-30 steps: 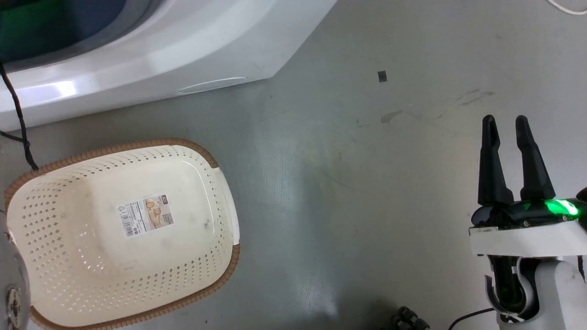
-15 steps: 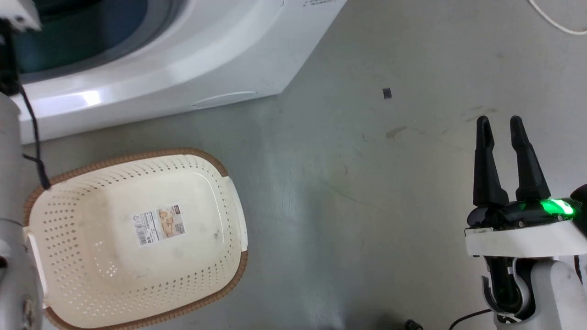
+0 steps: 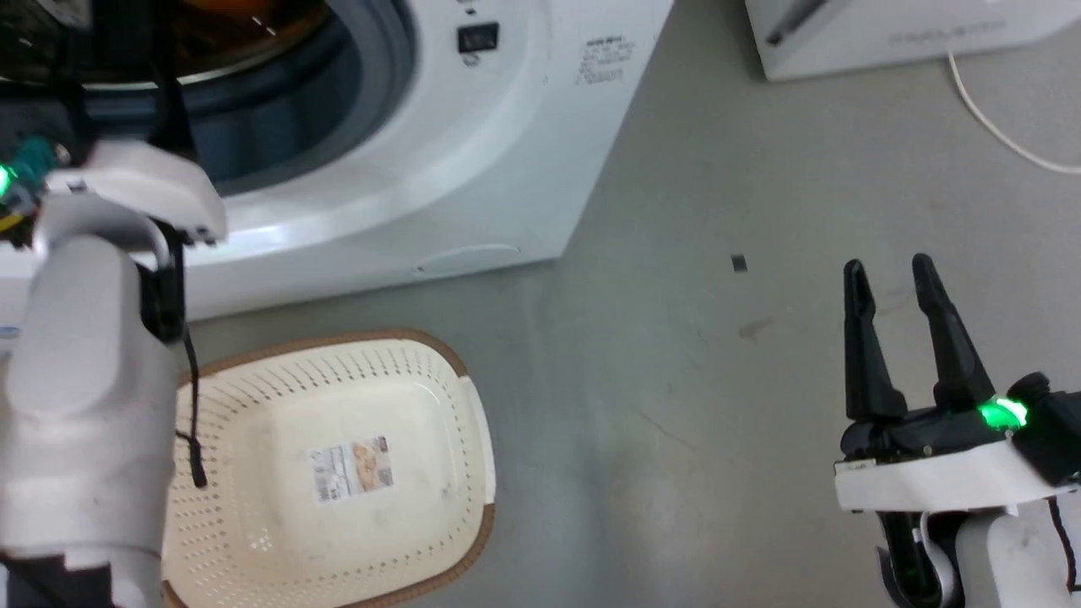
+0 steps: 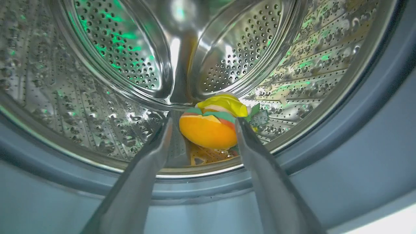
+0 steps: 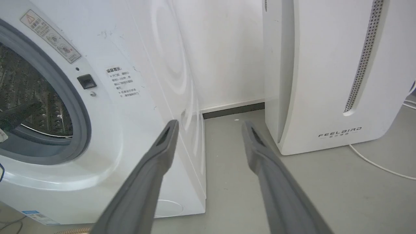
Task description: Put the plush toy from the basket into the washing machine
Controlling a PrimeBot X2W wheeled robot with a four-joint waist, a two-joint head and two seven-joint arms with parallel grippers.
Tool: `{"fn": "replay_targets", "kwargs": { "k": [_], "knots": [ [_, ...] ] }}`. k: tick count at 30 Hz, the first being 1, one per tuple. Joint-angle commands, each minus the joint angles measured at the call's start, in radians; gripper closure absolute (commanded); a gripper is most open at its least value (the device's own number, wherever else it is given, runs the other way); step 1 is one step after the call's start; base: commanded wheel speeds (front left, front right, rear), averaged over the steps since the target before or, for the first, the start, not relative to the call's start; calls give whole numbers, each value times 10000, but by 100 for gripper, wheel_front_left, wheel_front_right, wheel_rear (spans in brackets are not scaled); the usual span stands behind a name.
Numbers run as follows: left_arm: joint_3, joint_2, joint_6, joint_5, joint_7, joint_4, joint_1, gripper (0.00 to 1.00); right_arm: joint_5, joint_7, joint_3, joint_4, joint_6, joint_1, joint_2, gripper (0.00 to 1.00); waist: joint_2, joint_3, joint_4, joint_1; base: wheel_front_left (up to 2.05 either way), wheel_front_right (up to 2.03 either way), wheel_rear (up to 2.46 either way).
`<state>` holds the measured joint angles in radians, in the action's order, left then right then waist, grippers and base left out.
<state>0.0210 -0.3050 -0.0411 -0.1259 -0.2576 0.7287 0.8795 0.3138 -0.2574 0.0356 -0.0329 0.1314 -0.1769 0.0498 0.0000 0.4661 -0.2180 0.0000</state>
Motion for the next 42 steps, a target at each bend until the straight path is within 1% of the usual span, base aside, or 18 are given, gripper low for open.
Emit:
{"fn": "replay_targets", "kwargs": {
  "k": [1, 5, 7, 10, 13, 18, 24, 33, 42],
  "knots": [
    [-23, 24, -3, -9, -42, -145, -257, 0, -111, -44, 6, -67, -7, 133, 4, 0, 0, -495, 309, 0, 0, 0, 0],
    [-77, 367, -124, 90, -42, -954, -1280, 0, -499, -44, -45, -132, -7, 387, 4, 0, 0, -1086, 584, 0, 0, 0, 0],
    [-144, 455, -105, 107, -42, -1289, -1732, 0, -717, -44, -35, -152, -7, 518, 4, 0, 0, -1377, 706, 0, 0, 0, 0],
    [-187, 706, -305, 275, -42, -1949, -2590, 0, -946, -44, -106, -118, -7, 733, 4, 0, 0, -1833, 869, 0, 0, 0, 0],
    [-184, 967, -398, 398, -42, -2547, -3438, 0, -1156, -44, -256, -85, -7, 1002, 4, 0, 0, -2287, 1099, 0, 0, 0, 0],
    [-93, 1329, -173, 489, -42, -3459, -4684, 0, -1460, -44, -274, -68, -7, 1402, 4, 0, 0, -2932, 1486, 0, 0, 0, 0],
    [-188, 1698, -48, 559, -42, -4462, -6142, 0, -1675, -44, -335, -29, -7, 1780, 4, 0, 0, -3588, 1913, 0, 0, 0, 0],
    [-183, 2035, 206, 717, -42, -5036, -7939, 0, -1793, -44, -457, 86, -7, 2389, 4, 0, 0, -4387, 2510, 0, 0, 0, 0],
    [4, 2230, 388, 876, -42, -5271, -8642, 0, -1764, -44, -679, 261, -7, 2734, 4, 0, 0, -4613, 2838, 0, 0, 0, 0]
  ]
}}
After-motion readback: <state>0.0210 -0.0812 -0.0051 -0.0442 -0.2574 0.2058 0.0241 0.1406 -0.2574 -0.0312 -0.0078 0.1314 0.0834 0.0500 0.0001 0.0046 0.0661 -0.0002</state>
